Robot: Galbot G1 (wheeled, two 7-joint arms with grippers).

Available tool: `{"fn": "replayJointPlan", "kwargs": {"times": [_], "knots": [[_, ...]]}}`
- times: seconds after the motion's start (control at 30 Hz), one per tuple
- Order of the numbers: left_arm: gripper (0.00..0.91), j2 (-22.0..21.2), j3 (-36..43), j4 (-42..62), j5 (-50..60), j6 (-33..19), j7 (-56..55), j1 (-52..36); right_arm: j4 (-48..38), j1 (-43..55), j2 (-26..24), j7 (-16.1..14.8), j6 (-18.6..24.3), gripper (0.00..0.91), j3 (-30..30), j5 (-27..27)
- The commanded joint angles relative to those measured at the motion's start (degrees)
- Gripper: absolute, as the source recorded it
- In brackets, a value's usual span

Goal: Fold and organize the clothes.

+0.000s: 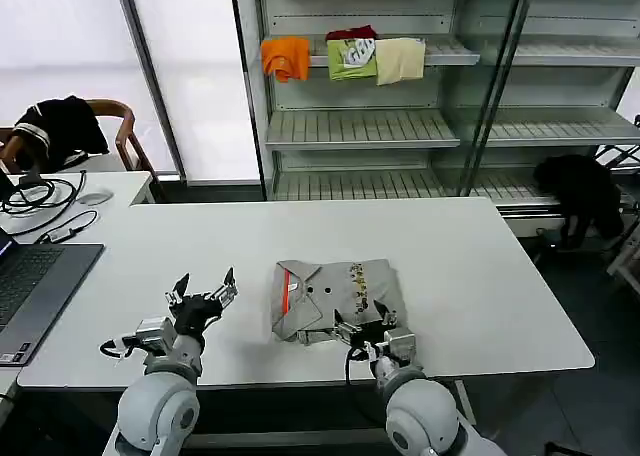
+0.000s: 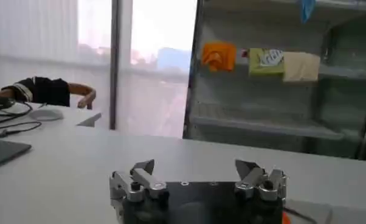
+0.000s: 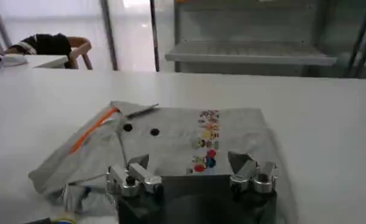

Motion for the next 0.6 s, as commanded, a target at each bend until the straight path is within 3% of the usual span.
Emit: {"fn": "replayJointPlan", "kwargs": {"times": [0.03,0.6], "knots": [[0.907,-0.1,0.3,0.2,0.1,0.0,0.0,0.1,-0.3,-0.9,-1.0,0.7,-0.1,0.907,-1.6,0.0],[0.907,-0.1,0.2,0.5,0.0,0.0,-0.1,-0.1,3.4,-2.0,-5.7,1.3,-0.1,0.907,-0.4,3.9]]}}
